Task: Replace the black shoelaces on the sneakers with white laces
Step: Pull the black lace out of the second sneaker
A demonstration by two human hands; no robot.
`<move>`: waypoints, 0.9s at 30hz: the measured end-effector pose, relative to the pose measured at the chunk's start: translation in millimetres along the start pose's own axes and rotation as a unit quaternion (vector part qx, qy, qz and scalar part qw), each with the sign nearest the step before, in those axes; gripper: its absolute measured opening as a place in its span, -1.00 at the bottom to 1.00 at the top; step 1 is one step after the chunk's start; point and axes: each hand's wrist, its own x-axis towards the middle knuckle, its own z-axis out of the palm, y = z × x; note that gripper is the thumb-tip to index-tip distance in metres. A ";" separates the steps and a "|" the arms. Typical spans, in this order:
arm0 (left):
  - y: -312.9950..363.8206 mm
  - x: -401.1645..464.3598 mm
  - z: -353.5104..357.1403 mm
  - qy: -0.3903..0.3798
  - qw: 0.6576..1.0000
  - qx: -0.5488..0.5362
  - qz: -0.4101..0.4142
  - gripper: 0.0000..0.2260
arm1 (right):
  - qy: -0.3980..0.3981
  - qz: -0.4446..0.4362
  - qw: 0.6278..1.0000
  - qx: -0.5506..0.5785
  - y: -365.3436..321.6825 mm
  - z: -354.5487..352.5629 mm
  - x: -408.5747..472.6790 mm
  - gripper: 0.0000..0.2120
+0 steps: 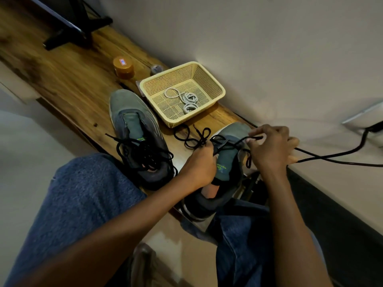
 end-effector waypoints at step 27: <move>-9.4 4.9 7.2 0.022 1.000 -0.001 -0.004 -0.69 | -0.051 -0.127 0.989 0.057 -5.5 20.2 -13.2 -0.92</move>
